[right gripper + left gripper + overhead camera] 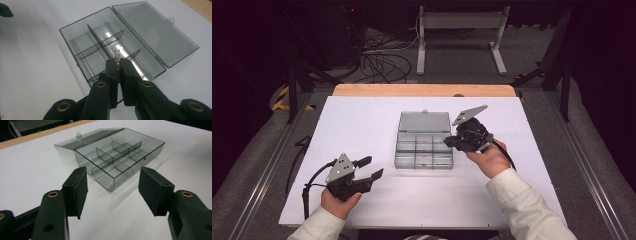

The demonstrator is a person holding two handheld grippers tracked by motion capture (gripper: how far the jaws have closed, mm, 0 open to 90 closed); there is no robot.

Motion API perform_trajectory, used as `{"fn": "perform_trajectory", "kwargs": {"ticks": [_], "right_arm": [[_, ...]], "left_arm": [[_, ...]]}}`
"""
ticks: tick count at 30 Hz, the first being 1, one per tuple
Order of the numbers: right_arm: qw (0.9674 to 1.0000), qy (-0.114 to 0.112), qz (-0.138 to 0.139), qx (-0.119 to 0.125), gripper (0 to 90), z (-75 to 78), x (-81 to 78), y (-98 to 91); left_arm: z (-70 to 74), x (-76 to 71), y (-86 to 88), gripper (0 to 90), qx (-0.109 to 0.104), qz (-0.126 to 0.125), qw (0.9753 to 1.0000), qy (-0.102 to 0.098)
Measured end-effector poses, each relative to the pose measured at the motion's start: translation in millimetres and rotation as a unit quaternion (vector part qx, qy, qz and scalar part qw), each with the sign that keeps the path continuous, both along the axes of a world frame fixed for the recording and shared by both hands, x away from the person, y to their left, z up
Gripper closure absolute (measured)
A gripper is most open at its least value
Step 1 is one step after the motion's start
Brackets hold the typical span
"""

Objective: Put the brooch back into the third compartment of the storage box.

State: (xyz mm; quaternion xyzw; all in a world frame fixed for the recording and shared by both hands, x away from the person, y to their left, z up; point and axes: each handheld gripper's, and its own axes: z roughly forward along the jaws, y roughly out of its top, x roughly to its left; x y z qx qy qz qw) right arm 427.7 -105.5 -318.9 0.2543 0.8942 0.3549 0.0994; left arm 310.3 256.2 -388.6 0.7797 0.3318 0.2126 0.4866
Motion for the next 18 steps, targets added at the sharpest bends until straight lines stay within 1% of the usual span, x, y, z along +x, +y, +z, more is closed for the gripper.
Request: {"fn": "perform_trajectory", "kwargs": {"ticks": [1,4,10,18], "right_arm": [[1.0,-0.001,-0.002,-0.002,85.2,-0.6,1.7,0.5],[0.9999,0.003,-0.011,0.006,85.2,-3.3,6.7,2.1],[0.9994,0.011,-0.031,0.013,85.2,-8.7,17.5,5.4],[0.9989,0.013,-0.044,0.009,85.1,-13.8,28.0,13.2]], "left_arm": [[-0.1,0.0,-0.1,41.1,0.0,0.0,1.0,0.0],[-0.1,-0.2,-0.4,41.1,0.0,0.0,1.0,0.001],[-0.2,0.0,-0.1,41.1,0.0,0.0,1.0,0.001],[-0.1,0.3,0.4,41.1,0.001,0.0,1.0,-0.001]]}}
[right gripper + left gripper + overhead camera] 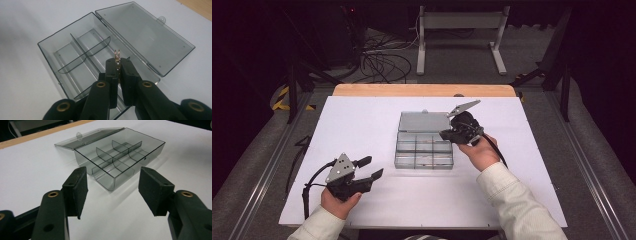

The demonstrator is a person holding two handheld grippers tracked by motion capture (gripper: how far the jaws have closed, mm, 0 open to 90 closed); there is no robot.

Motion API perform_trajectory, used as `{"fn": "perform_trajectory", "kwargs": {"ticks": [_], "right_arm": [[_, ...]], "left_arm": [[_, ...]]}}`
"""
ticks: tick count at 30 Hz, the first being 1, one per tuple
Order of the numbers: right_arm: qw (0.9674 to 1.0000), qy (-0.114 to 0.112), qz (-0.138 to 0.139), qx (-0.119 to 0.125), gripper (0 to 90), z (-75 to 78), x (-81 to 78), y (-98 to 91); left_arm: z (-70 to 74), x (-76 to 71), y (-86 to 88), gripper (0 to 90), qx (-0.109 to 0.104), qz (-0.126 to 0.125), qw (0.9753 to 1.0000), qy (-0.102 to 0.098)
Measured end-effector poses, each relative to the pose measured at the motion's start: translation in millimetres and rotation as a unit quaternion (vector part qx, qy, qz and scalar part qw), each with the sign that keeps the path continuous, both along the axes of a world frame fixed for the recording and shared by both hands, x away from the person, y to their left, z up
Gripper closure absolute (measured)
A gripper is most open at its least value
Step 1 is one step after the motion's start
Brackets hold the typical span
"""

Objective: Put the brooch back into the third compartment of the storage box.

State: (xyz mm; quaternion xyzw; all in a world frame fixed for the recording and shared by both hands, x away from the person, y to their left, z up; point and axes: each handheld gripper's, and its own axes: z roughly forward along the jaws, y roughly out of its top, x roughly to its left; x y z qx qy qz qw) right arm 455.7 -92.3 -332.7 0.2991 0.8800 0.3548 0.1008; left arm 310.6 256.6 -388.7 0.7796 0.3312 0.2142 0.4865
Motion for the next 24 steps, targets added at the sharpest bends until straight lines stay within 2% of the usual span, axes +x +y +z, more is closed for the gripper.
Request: {"fn": "perform_trajectory", "kwargs": {"ticks": [6,24], "right_arm": [[0.9999,0.005,-0.008,-0.005,84.8,-5.6,5.7,4.7],[0.998,0.031,-0.018,-0.053,84.5,-31.1,21.3,14.6]], "left_arm": [[0.0,0.1,0.2,41.1,0.0,0.0,1.0,-0.001],[-0.3,0.4,-0.1,41.2,-0.002,0.0,1.0,0.003]]}}
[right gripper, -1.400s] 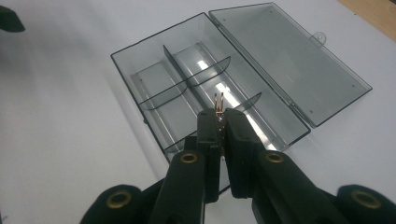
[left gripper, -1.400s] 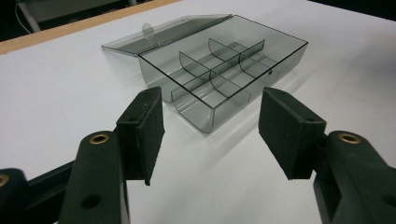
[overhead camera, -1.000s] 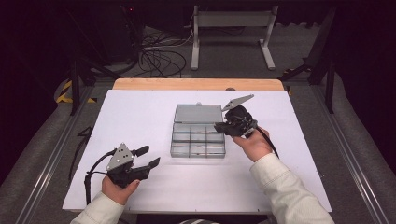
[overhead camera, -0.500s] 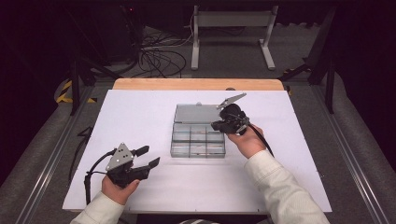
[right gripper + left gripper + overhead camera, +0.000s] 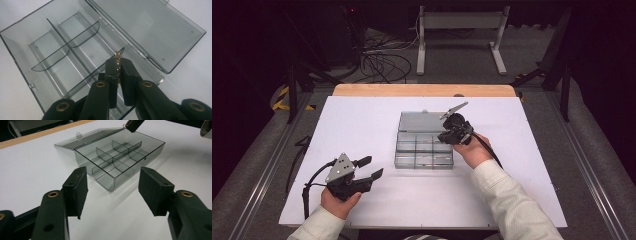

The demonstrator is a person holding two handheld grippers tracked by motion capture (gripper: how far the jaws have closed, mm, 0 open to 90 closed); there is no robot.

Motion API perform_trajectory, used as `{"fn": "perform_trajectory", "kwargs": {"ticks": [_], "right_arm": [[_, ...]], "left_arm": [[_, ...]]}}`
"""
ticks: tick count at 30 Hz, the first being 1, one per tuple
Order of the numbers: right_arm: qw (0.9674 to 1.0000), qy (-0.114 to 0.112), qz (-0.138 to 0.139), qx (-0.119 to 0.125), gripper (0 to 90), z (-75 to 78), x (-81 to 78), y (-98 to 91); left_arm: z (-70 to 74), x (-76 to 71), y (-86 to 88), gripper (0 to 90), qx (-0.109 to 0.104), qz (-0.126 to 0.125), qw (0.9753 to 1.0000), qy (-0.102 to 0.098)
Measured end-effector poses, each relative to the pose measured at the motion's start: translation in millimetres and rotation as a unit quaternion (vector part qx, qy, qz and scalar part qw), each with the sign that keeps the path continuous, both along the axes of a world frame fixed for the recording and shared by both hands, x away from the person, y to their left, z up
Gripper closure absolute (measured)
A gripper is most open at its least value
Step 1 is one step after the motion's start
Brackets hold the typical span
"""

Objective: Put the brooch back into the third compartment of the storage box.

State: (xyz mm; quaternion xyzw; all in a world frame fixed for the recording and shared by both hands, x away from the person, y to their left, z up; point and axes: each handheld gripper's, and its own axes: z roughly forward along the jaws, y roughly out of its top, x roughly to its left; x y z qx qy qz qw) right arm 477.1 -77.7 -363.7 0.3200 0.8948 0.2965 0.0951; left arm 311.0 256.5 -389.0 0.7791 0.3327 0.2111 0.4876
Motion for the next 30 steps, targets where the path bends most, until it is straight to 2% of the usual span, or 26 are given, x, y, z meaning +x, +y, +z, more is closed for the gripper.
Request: {"fn": "perform_trajectory", "kwargs": {"ticks": [13,25,30], "right_arm": [[0.9996,0.014,-0.003,-0.026,84.4,-11.2,5.2,4.4],[0.999,0.024,-0.004,-0.038,84.1,-16.3,6.1,7.2],[0.9994,0.021,0.0,-0.028,77.0,-13.1,5.6,4.9]], "left_arm": [[-0.3,0.5,-0.2,41.2,0.001,-0.001,1.0,0.001],[-0.2,0.5,-0.1,41.2,0.001,-0.001,1.0,0.001],[-0.2,1.6,-0.4,41.1,0.002,-0.001,1.0,-0.002]]}}
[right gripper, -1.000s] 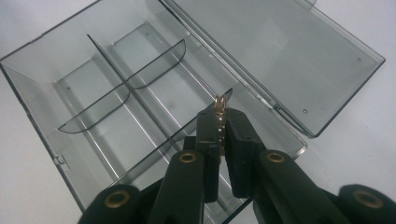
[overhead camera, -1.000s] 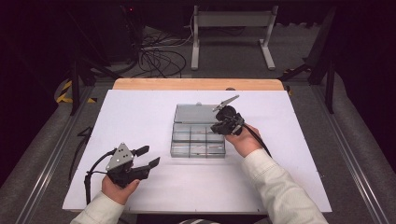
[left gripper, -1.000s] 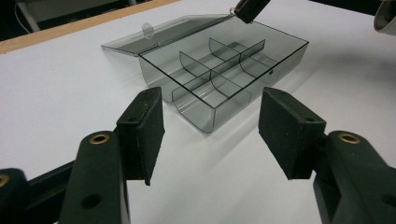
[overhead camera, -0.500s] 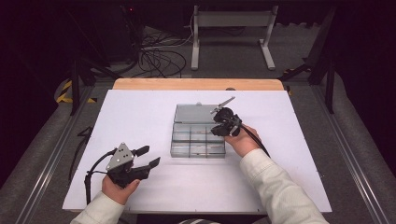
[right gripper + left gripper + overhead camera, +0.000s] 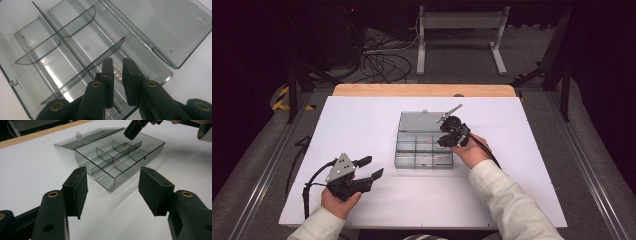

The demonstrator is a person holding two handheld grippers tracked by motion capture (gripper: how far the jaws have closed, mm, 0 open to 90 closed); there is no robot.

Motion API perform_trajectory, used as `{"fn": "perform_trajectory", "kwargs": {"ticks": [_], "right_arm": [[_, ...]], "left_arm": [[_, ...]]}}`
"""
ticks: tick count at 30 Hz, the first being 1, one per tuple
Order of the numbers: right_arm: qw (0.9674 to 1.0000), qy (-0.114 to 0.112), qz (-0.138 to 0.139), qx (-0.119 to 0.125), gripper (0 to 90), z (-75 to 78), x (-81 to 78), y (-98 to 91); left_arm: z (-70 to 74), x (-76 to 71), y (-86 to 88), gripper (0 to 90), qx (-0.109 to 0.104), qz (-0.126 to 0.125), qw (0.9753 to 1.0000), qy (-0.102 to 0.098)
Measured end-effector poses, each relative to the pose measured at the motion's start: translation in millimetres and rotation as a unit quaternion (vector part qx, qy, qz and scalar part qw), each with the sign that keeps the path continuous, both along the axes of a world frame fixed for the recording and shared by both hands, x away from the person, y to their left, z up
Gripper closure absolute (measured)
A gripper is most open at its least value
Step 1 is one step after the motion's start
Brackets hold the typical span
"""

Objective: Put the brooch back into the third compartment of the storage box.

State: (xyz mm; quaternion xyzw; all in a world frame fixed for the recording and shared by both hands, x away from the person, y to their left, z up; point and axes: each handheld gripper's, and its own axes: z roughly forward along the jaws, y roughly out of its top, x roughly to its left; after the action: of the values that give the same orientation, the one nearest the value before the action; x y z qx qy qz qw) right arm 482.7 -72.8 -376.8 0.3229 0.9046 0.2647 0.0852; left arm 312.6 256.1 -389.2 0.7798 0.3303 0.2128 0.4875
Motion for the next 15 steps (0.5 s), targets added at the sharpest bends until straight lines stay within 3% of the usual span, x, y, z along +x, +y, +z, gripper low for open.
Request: {"fn": "perform_trajectory", "kwargs": {"ticks": [7,15], "right_arm": [[0.9994,-0.002,-0.001,0.035,57.1,9.5,-1.6,-8.9],[0.9959,-0.034,-0.005,0.084,30.1,27.0,-9.2,-25.0]], "left_arm": [[0.5,1.6,-0.8,40.5,0.0,-0.004,1.0,0.006],[3.8,5.9,-2.0,34.5,-0.003,-0.005,1.0,0.001]]}}
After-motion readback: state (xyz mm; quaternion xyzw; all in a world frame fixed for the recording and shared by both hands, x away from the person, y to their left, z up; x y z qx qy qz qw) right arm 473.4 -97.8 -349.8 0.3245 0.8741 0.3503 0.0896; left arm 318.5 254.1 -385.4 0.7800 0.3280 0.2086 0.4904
